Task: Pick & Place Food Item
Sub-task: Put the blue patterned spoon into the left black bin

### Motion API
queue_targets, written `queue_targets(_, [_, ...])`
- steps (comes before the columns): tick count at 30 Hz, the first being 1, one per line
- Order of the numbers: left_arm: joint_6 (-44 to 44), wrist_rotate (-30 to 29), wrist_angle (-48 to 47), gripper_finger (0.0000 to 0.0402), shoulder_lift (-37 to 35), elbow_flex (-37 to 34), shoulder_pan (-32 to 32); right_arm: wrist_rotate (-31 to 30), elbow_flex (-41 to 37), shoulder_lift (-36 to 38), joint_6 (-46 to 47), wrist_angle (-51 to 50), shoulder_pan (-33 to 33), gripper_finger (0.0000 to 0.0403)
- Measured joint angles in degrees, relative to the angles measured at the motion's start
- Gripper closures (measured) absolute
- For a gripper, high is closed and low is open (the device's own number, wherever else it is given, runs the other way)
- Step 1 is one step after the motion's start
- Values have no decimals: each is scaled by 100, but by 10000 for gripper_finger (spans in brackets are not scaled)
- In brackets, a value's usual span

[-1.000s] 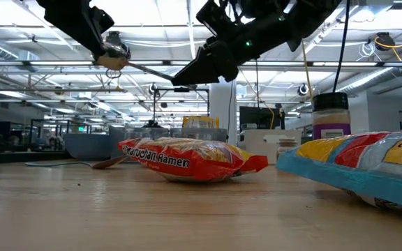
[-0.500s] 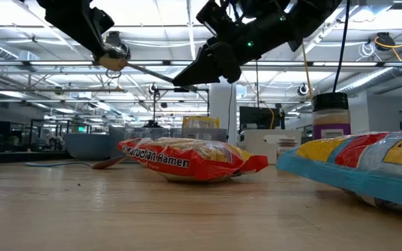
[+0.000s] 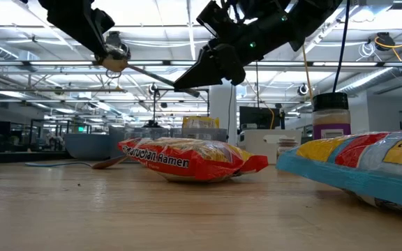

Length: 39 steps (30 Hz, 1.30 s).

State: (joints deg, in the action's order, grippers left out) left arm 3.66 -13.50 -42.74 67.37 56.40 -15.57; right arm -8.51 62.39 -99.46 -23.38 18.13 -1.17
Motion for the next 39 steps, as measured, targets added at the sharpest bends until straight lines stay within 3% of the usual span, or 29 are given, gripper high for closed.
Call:
queue_targets(7, [207, 323, -37, 363, 0, 0, 258, -23, -2, 0, 19, 2, 0, 382])
queue_targets(17, [296, 658, 11, 226, 0, 0, 479, -70, -2, 0, 34, 71, 7, 384])
queue_targets(23, [226, 717, 87, 171, 2, 63, 479, -92, -1, -1, 20, 74, 11, 384])
queue_targets(30, [-30, 717, -354, 156, 2, 792, 478, -305, 2, 4, -82, 73, 11, 386])
queue_targets(39, [-245, 25, -978, 156, -63, 1259, 479, -442, 0, 168, -164, -167, 13, 386])
